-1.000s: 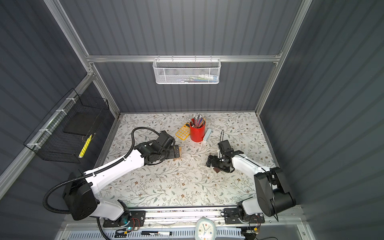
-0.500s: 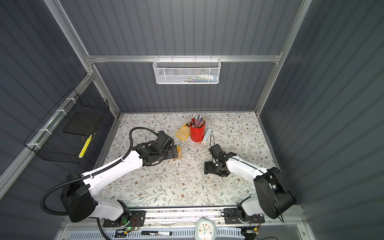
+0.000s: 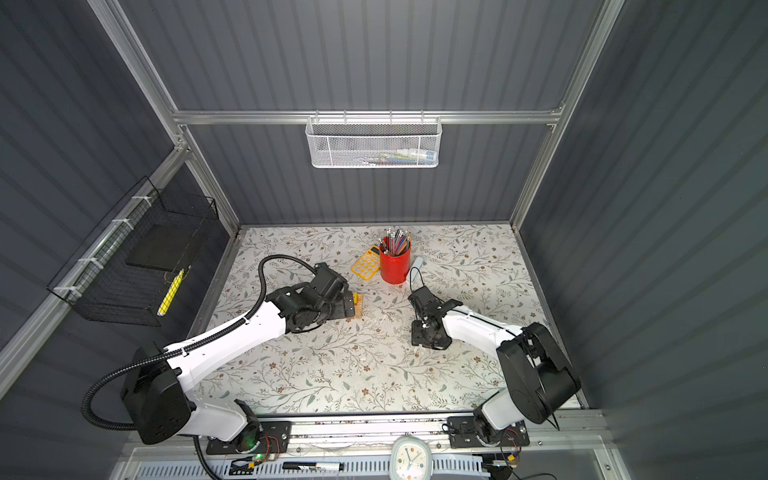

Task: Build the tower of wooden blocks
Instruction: 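Grasp the dark brown cube with the right gripper and lift it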

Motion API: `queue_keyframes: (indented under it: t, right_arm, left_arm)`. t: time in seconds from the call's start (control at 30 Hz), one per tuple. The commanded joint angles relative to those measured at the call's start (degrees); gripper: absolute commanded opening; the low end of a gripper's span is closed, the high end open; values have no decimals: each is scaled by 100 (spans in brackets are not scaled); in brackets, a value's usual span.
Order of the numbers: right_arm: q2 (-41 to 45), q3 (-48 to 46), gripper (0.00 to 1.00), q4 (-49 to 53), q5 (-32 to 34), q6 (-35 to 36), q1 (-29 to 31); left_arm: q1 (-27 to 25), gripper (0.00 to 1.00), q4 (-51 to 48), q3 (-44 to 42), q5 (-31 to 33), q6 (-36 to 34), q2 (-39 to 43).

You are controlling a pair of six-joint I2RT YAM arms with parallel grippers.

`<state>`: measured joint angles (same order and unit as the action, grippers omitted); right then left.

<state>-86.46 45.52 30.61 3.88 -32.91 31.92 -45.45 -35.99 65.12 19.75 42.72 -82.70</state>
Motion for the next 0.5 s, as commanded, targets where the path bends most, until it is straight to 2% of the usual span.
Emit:
queue_keyframes:
  t: [0.0,0.27,0.47]
  right_arm:
    - [-106,105,60,109,235,-154,25]
    - [-299,134,48,-12,392,-196,31]
    - [-321,83,42,-100,409,-186,25]
  left_arm:
    - [-8,100,-115,-62,143,1,128]
    - [-5,100,-110,-79,150,-6,97]
    - [-6,100,-111,-76,179,-35,80]
